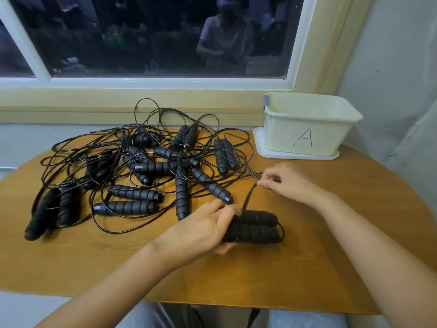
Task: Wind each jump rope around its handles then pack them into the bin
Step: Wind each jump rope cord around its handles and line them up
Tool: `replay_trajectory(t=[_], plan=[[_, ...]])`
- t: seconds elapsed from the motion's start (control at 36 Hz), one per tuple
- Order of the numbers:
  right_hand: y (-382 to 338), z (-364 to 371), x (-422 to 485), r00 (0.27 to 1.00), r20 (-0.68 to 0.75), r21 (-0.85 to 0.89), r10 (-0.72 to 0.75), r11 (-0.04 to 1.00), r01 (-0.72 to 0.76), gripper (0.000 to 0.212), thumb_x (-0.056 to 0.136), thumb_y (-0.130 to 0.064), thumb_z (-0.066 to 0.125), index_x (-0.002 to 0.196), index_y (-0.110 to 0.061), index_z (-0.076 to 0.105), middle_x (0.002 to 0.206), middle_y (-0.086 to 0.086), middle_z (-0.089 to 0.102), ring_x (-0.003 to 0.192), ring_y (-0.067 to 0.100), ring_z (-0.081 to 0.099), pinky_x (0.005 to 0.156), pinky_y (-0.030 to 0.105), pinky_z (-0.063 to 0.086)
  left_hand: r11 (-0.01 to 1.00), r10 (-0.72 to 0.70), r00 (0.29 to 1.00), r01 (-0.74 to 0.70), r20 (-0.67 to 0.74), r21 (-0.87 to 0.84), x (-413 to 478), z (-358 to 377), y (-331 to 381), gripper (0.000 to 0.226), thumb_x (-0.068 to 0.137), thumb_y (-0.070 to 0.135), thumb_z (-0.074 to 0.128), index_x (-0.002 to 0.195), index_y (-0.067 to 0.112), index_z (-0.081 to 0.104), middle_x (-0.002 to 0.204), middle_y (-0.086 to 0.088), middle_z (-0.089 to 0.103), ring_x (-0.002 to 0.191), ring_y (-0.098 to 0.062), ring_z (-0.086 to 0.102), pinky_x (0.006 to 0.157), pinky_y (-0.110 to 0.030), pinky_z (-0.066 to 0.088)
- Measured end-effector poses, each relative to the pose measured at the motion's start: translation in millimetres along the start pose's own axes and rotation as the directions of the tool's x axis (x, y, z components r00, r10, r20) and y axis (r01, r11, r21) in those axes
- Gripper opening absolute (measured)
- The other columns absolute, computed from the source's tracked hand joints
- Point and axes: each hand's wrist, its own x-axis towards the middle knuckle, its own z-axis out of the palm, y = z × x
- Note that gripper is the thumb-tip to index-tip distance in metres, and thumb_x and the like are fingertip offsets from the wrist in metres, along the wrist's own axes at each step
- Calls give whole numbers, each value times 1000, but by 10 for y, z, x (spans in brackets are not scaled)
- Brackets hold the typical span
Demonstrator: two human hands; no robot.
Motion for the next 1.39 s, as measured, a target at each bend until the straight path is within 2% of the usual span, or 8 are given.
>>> replay_trajectory(t=[0.14,0.42,0.56,0.69,0.89,1.14,1.25,1.39], plan=[[-335,-89,48,997,-81,143,3,990,8,23,91,-45,65,71,-34,65,76,-20,63,81,-4,56,78,31,44,982,-88,992,102,-96,161,51,-9,-38,60,64,37,87,105,9,54,86,-3,64,71,-12,59,59,-18,49],[-957,25,-362,967,-239,81,-86,991,108,20,93,-41,63,79,-33,75,67,-23,68,72,-6,63,70,17,46,864,-426,898,440,-113,243,382,-39,-302,85,40,28,95,109,-9,63,71,-15,67,57,-33,60,42,-35,48],[-942,217,-573,953,-273,73,-130,985,155,32,96,-47,50,89,-30,76,62,-11,66,58,6,57,54,26,41,789,-577,810,585,-102,189,395,-134,-350,75,93,39,57,151,5,24,131,-13,56,115,-35,52,93,-40,44],[-866,369,-700,953,-285,195,-101,967,161,24,97,-39,54,85,-34,75,59,-15,61,55,8,58,57,21,46,816,-574,813,577,-96,6,318,-108,-358,74,87,27,68,147,0,35,120,-21,61,107,-43,56,91,-47,45],[-824,420,-636,994,-77,525,79,851,-27,33,99,-20,58,76,-38,73,62,-9,65,48,9,49,61,29,47,794,-541,832,457,-122,-400,202,-150,-229,67,94,26,63,152,19,30,128,-5,56,116,-19,52,98,-28,40],[-847,414,-566,989,-131,674,70,738,37,53,98,-8,57,60,-42,71,55,-12,62,50,6,47,60,17,41,647,-461,884,399,84,-650,184,-248,-96,64,99,21,56,153,24,21,121,22,55,108,16,52,91,-5,40],[-873,398,-558,982,-183,668,39,738,95,55,97,-4,58,57,-41,69,57,-11,62,49,5,45,58,17,40,594,-465,879,396,103,-700,199,-264,-80,77,88,53,50,155,26,22,142,10,47,129,-3,45,111,-31,39],[-887,424,-569,978,-208,564,13,819,109,60,97,-8,58,62,-55,67,55,-16,61,50,4,46,58,19,41,626,-569,822,423,-12,-656,255,-244,-57,87,69,81,45,140,32,48,123,13,60,111,-1,56,97,-26,47]])
